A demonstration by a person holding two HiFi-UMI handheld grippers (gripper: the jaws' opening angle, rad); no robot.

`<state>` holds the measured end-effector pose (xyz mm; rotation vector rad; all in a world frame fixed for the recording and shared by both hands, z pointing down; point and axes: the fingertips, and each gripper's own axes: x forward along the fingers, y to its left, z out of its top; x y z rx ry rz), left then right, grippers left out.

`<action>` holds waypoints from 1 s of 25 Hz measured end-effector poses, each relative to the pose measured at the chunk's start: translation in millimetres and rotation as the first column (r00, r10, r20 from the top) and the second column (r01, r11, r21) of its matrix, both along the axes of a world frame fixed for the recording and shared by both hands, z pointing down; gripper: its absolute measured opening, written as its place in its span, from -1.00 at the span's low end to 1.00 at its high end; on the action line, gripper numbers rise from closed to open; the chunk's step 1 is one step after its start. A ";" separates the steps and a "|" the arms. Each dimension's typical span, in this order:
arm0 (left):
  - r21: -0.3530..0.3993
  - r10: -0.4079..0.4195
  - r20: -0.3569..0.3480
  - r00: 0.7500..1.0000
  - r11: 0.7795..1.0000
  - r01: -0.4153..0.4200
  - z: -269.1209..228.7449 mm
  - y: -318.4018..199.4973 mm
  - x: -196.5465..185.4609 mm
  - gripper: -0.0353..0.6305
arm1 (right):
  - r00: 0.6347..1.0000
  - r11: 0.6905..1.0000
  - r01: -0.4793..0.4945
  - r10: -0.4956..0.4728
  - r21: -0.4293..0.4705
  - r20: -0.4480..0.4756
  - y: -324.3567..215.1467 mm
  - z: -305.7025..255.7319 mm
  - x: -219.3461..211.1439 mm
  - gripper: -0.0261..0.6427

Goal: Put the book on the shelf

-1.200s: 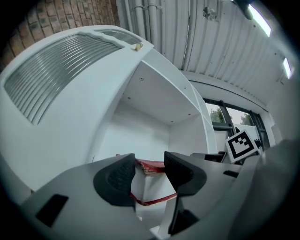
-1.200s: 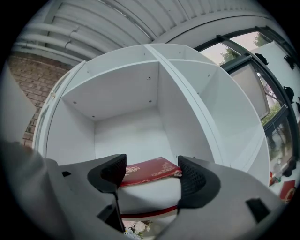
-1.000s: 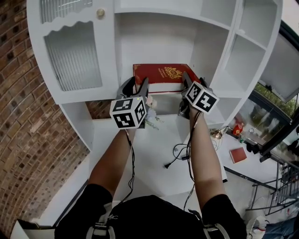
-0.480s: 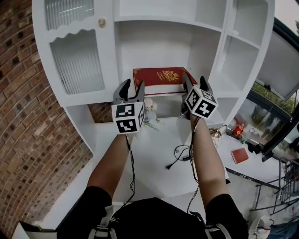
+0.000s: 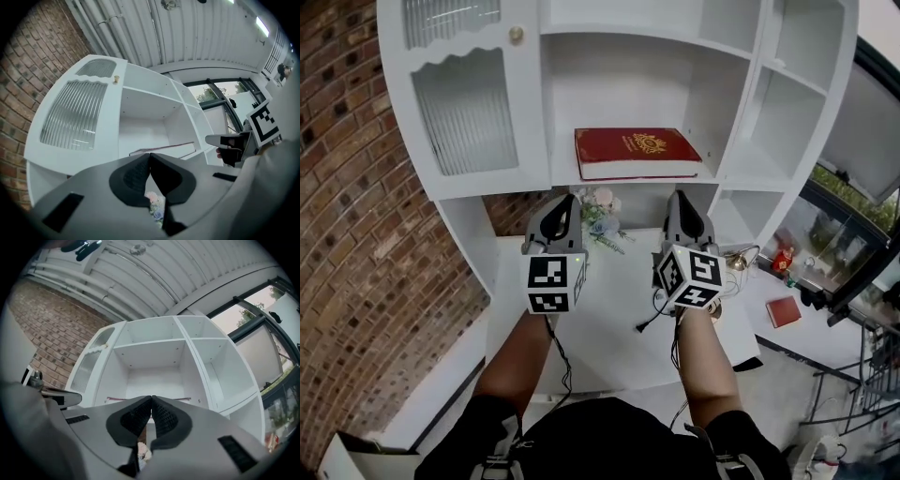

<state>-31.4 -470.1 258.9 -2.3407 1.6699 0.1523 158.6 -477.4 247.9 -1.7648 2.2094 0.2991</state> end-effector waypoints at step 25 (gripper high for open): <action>-0.140 0.003 -0.008 1.000 0.990 -0.004 75.6 47.8 -10.0 -0.85 | 0.998 0.988 0.038 -0.045 -0.147 -0.045 52.5 88.1 -33.6 -0.88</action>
